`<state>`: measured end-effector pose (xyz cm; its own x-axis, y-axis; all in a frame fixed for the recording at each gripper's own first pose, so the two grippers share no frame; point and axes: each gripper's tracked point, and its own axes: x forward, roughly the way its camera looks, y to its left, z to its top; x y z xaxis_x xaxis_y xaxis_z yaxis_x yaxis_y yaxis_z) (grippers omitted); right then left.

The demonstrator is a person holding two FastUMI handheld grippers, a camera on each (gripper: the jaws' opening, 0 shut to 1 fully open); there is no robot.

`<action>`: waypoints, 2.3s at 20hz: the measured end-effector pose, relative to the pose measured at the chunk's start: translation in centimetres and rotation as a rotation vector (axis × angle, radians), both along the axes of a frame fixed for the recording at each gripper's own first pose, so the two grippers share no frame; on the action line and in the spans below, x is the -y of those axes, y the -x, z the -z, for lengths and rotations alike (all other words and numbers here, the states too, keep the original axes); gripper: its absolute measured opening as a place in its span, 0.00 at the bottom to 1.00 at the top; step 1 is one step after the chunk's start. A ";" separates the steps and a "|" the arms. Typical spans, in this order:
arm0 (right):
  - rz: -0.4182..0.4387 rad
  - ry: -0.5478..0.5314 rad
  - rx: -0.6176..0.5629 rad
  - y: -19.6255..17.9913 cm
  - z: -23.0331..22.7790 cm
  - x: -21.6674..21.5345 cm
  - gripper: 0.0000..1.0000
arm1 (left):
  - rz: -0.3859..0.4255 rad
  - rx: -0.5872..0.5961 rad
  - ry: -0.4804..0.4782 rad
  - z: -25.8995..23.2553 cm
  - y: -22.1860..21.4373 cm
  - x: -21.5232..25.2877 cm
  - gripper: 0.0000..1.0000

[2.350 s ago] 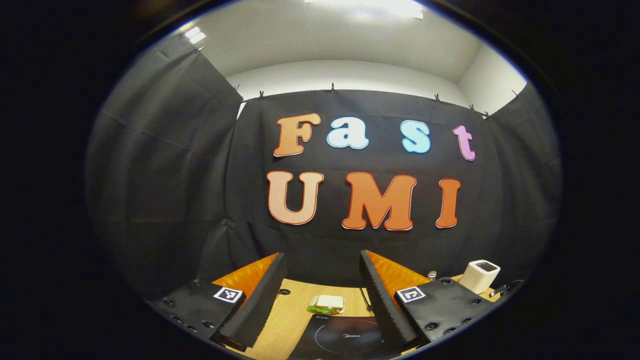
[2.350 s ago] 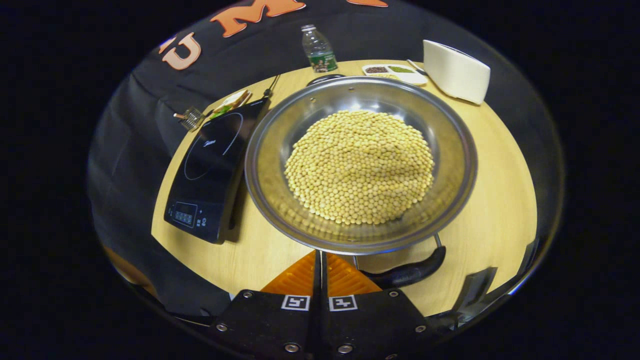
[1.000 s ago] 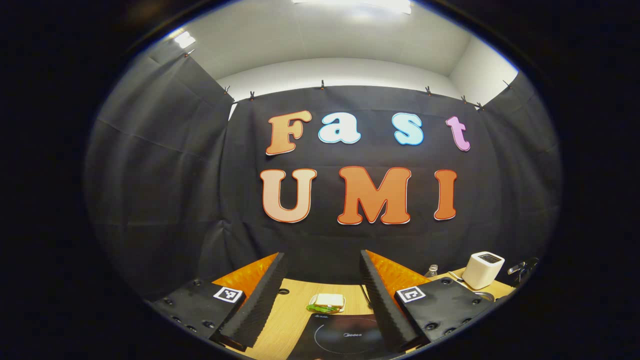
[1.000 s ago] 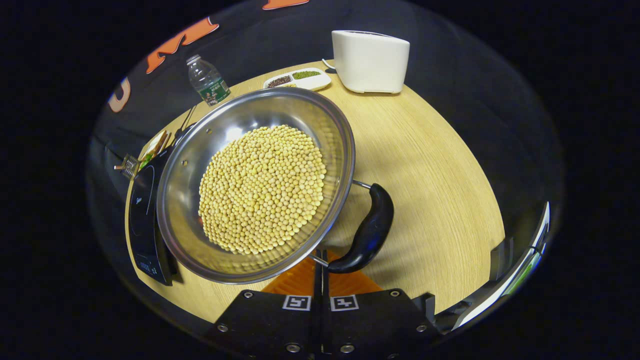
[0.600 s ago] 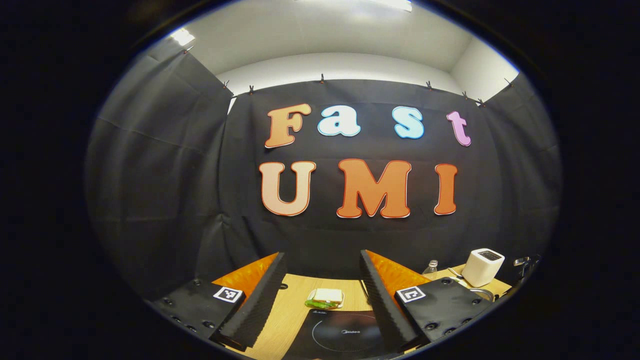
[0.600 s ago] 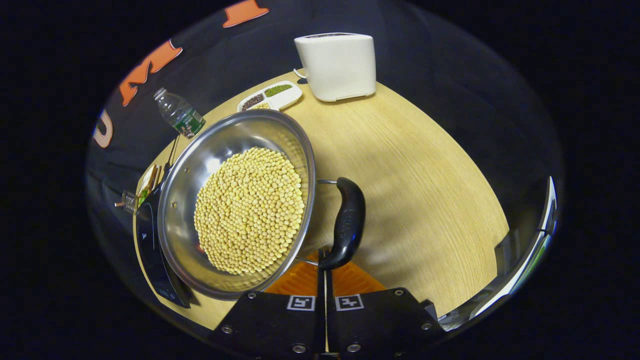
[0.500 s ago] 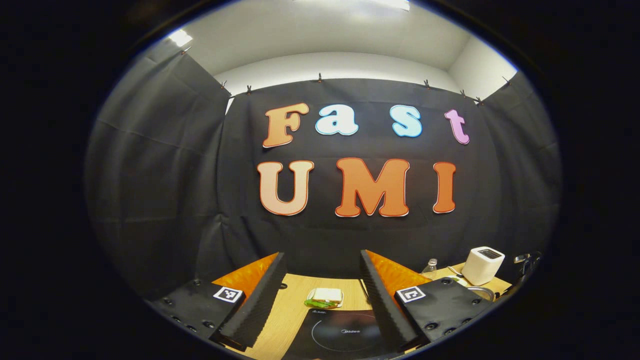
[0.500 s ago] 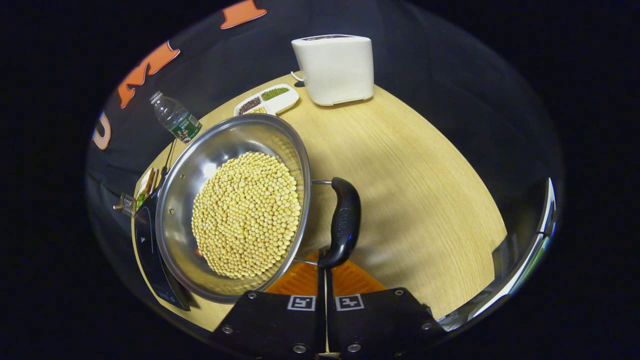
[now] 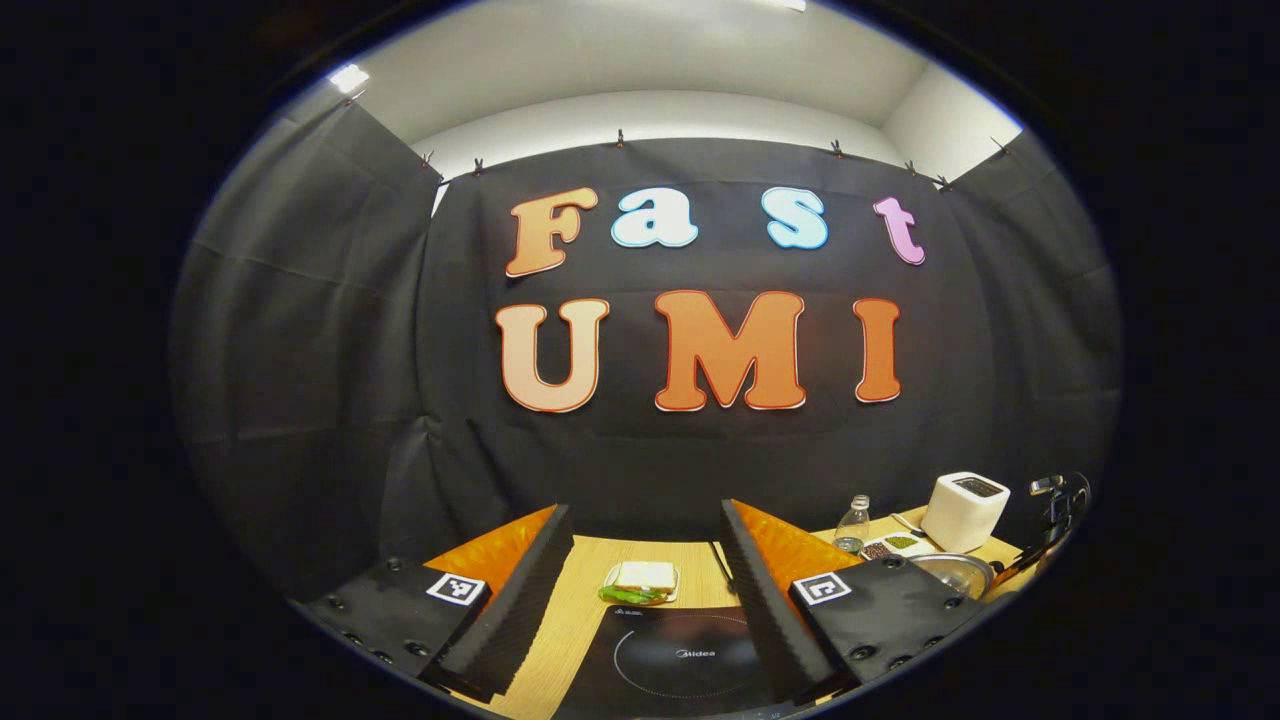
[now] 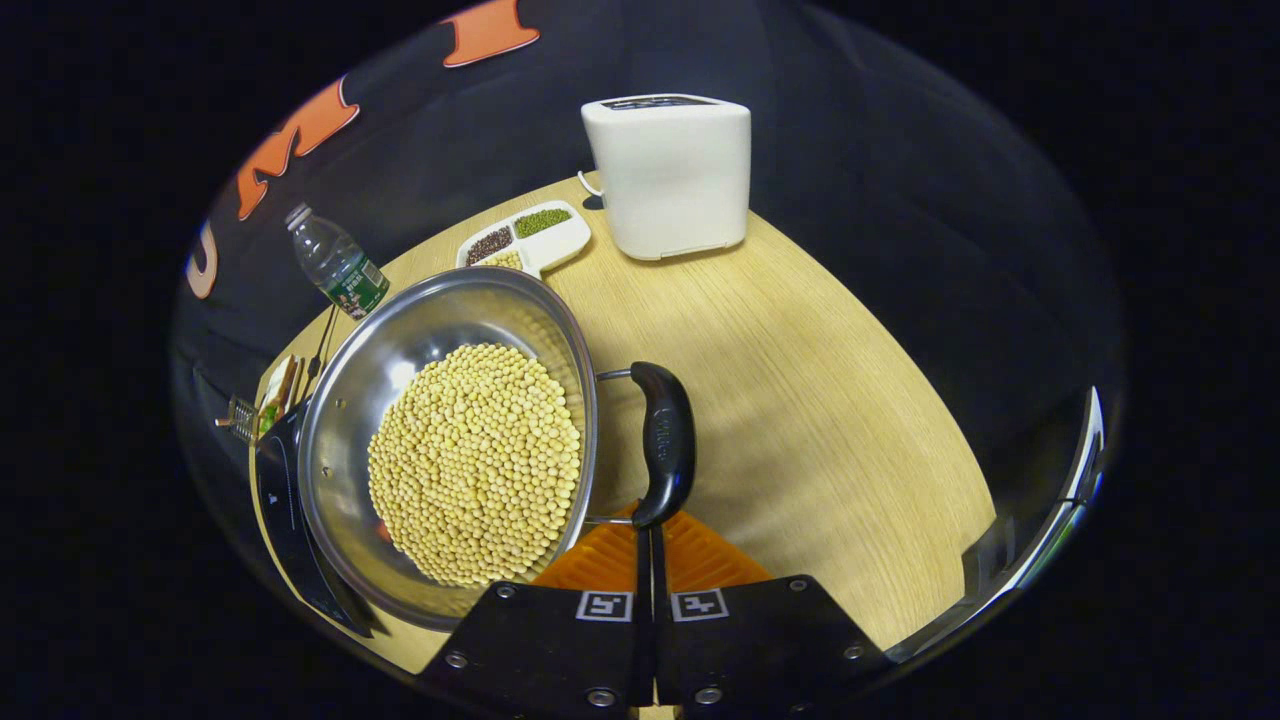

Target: First push the handle of the pot to place it horizontally, then grasp the pot with both hands and set it on the induction cooktop.

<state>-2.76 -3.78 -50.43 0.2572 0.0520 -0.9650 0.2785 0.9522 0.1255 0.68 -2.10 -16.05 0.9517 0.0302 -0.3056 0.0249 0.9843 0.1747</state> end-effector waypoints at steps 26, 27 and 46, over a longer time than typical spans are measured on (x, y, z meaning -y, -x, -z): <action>0.014 -0.028 0.175 -6.0 -3.4 2.3 0.01 | 0.027 -0.372 0.126 15.0 2.4 3.8 0.97; 0.018 -0.044 0.196 -6.2 -4.0 2.2 0.05 | 0.046 -0.391 0.132 15.8 2.4 4.9 0.97; -0.250 0.092 0.270 -8.1 -2.9 -0.6 0.85 | 0.280 -0.665 0.115 30.5 4.2 21.0 0.97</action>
<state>5.31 -3.15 -47.53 0.4930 0.0618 -0.8679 0.0044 0.9973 0.0736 -3.57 -23.12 -46.56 0.5314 -0.2539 -0.8082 0.3429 0.9368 -0.0688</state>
